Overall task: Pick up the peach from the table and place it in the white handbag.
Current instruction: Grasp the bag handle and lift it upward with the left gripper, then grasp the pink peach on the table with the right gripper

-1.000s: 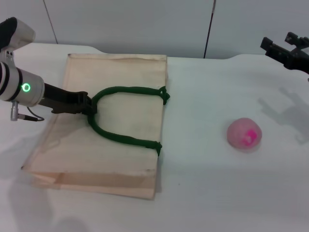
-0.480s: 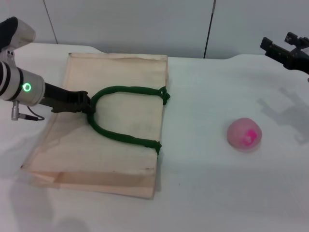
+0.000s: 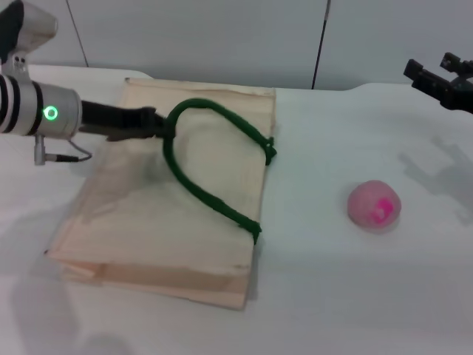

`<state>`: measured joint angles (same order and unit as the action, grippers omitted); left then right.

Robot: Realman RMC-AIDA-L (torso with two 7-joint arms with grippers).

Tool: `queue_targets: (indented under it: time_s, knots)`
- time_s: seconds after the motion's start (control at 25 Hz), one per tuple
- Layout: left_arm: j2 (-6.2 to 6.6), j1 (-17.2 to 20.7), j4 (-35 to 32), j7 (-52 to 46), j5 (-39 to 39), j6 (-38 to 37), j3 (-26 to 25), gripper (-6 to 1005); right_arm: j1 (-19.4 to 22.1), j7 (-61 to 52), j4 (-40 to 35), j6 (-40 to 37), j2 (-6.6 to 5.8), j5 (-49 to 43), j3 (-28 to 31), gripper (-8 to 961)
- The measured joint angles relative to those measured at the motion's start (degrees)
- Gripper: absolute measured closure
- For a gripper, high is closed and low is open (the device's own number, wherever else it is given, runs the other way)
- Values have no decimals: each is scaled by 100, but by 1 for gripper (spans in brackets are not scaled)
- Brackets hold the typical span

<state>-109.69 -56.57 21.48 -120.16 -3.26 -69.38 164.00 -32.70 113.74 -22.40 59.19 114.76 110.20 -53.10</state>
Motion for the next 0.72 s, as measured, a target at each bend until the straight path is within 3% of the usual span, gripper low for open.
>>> queue_targets:
  time_s: [0.2,0.4,0.56,0.72]
  knots:
    - [55,58,149,511,-801,-805,0,888,26,-504,9,467,-252,-353,-23,70]
    - [58,152,537,886,-1651,-1826,0,888,-63,-973,-45,1099,-539,-1448,-13,71]
    - [61,226,833,1042,-2234,-2522,3,889,-86,-1276,-343,1286,-507,-2362,-37,71]
    - [83,238,1013,1065,-2607,-2894,8,889,-126,-1739,-862,1305,-287,-3445,-39,71]
